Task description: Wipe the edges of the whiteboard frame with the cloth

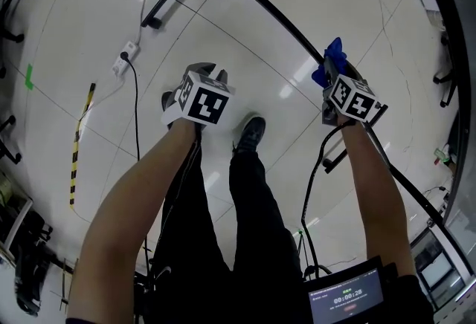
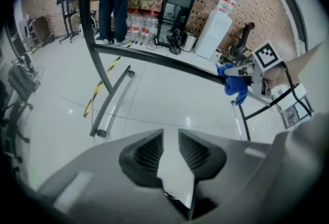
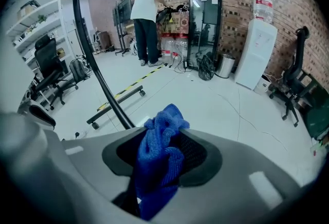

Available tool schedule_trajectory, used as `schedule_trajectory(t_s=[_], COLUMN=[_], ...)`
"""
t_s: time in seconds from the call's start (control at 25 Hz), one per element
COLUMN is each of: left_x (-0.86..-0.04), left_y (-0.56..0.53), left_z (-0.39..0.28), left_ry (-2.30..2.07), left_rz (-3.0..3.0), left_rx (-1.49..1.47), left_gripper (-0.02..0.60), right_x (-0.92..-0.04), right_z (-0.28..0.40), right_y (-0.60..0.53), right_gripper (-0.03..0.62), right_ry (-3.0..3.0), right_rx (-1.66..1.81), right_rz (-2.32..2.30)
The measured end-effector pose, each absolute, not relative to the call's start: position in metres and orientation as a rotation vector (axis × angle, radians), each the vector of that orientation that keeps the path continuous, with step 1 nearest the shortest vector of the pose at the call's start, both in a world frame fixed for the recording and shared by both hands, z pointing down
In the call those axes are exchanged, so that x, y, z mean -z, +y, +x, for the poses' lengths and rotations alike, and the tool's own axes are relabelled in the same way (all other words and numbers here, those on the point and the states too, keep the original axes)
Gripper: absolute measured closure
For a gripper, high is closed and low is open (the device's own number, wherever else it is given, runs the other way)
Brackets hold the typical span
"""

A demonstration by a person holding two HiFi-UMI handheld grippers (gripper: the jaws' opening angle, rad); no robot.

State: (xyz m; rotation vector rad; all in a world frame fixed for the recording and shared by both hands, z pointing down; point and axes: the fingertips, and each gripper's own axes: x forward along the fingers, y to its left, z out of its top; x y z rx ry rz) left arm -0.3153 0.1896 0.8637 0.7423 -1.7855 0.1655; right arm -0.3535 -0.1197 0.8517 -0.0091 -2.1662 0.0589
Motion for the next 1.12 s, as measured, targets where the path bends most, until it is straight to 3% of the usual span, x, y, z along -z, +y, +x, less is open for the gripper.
schedule_trajectory(t_s=[1.12], left_x=[-0.855], left_y=[0.314], left_z=[-0.388], left_ry=[-1.789], left_rz=[0.722], left_rx=[-0.161], left_gripper=[0.495], right_x=[-0.860], right_z=[-0.433], right_y=[-0.045], right_gripper=[0.419], right_ry=[-2.089], right_rx=[0.041], right_rz=[0.068])
